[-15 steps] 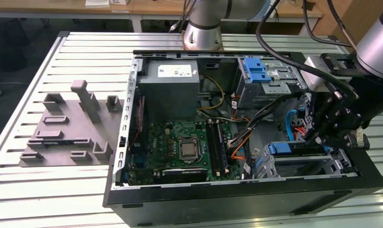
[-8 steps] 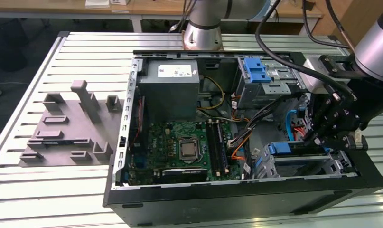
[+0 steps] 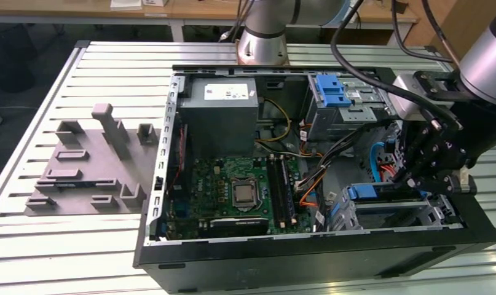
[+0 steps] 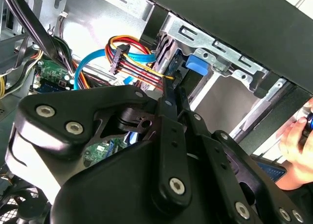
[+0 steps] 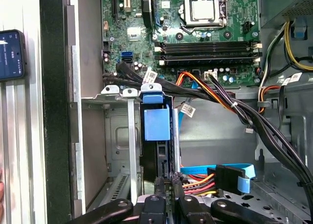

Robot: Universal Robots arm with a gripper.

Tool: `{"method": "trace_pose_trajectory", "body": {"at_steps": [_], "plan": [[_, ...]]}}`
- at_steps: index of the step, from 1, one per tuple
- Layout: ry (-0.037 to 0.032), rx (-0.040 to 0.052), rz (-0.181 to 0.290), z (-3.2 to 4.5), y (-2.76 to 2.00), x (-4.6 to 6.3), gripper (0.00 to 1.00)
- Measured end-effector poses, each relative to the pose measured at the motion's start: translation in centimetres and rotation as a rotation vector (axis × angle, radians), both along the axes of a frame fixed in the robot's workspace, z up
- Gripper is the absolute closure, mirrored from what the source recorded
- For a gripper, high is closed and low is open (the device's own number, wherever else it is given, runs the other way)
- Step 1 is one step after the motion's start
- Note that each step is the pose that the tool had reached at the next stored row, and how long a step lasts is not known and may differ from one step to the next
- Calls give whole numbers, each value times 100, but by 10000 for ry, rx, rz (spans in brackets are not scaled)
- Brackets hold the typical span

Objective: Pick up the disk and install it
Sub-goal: 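Insert the first disk wire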

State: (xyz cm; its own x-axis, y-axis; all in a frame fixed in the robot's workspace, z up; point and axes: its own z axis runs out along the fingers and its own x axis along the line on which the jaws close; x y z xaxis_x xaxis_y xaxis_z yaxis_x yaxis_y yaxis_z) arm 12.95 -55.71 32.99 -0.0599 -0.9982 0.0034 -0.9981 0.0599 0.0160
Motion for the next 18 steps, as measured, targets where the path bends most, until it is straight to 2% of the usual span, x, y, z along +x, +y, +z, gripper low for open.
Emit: {"method": "trace_pose_trajectory", "body": {"at_steps": [8,9,13,18], "plan": [[1,-9,0,7,0,0,82],[1,-8,0,6,0,0,76],[1,-7,0,8,0,0,76],[0,-7,0,100,0,0,76]]}}
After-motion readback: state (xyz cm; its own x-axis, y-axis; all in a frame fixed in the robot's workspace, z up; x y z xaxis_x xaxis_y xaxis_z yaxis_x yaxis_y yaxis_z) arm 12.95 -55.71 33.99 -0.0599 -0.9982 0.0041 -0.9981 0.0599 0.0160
